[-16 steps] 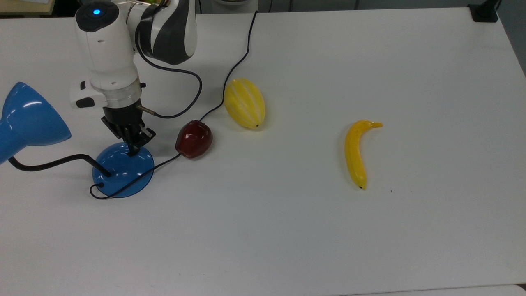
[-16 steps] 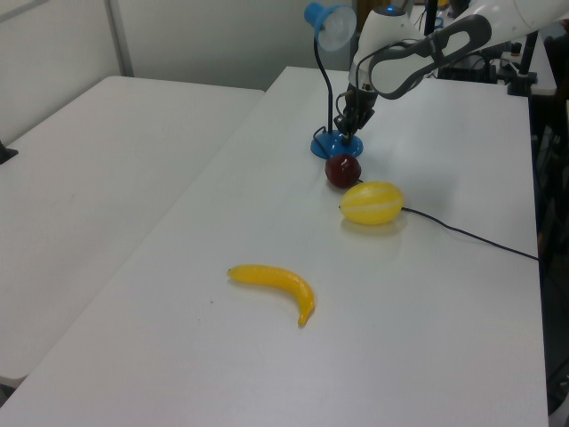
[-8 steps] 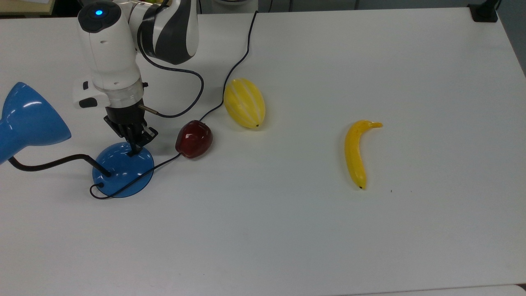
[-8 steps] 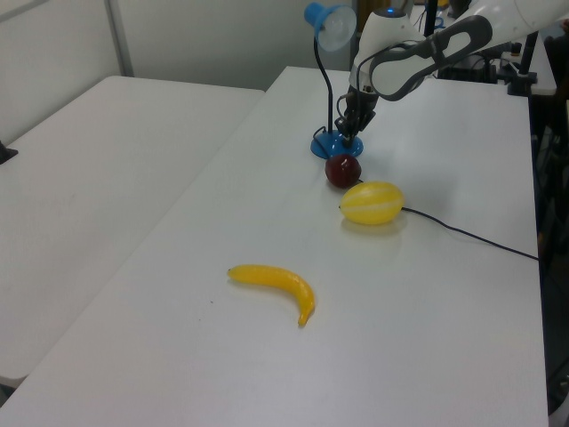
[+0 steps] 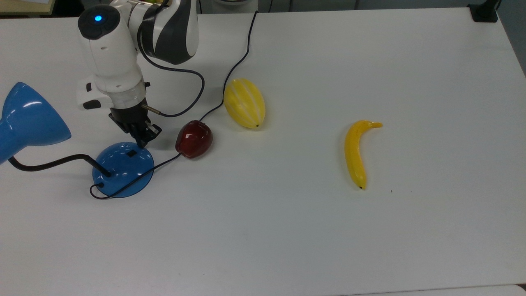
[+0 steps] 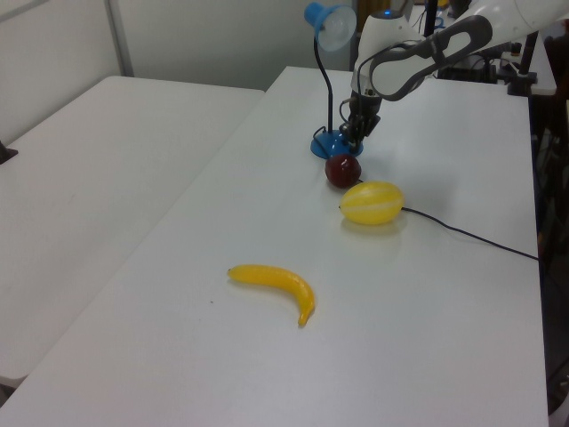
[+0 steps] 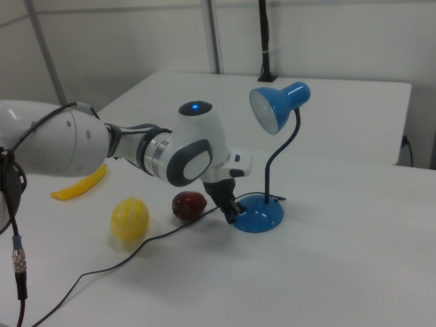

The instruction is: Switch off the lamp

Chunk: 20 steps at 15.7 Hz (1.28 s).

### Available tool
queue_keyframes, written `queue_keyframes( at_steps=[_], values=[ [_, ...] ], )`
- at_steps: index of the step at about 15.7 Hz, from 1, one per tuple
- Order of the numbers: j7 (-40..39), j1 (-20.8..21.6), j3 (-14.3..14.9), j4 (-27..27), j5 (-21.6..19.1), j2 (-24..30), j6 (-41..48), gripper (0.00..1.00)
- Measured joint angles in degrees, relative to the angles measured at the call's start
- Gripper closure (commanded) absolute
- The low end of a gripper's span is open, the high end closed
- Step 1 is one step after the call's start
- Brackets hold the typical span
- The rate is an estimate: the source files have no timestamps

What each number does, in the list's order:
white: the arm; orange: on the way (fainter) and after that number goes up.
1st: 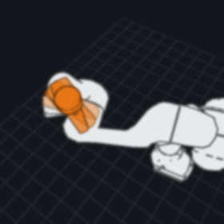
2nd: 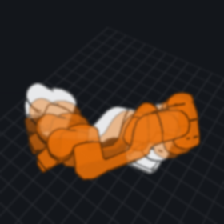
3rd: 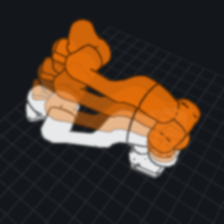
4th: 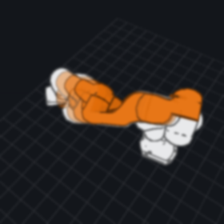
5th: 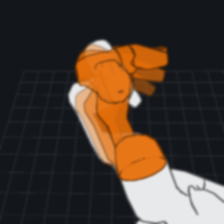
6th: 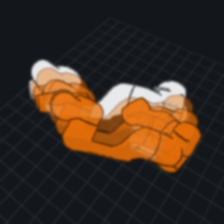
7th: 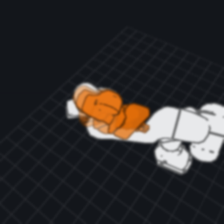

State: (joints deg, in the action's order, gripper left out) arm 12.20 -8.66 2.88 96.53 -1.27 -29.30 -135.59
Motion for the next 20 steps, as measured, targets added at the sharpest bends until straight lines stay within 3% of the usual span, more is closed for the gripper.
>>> queue_keyframes(
  at_steps=[2,5,7,8,10,16,20],
  values=[
    [0.00,0.01,-0.01,-0.19,0.00,0.70,2.48,0.93],
    [-0.41,0.16,-0.39,-1.35,0.01,4.24,11.18,0.58],
    [-2.20,1.07,-0.84,-1.92,0.02,7.32,17.93,0.23],
    [-3.00,1.95,-0.94,-1.94,0.02,8.80,20.57,0.12],
    [-3.33,3.95,-1.07,-1.94,0.02,11.57,25.12,0.00],
    [-7.64,8.26,-1.24,-0.52,0.02,19.02,33.62,0.00],
    [-12.06,10.26,-1.27,6.44,0.02,28.21,37.39,0.00]
  ],
)
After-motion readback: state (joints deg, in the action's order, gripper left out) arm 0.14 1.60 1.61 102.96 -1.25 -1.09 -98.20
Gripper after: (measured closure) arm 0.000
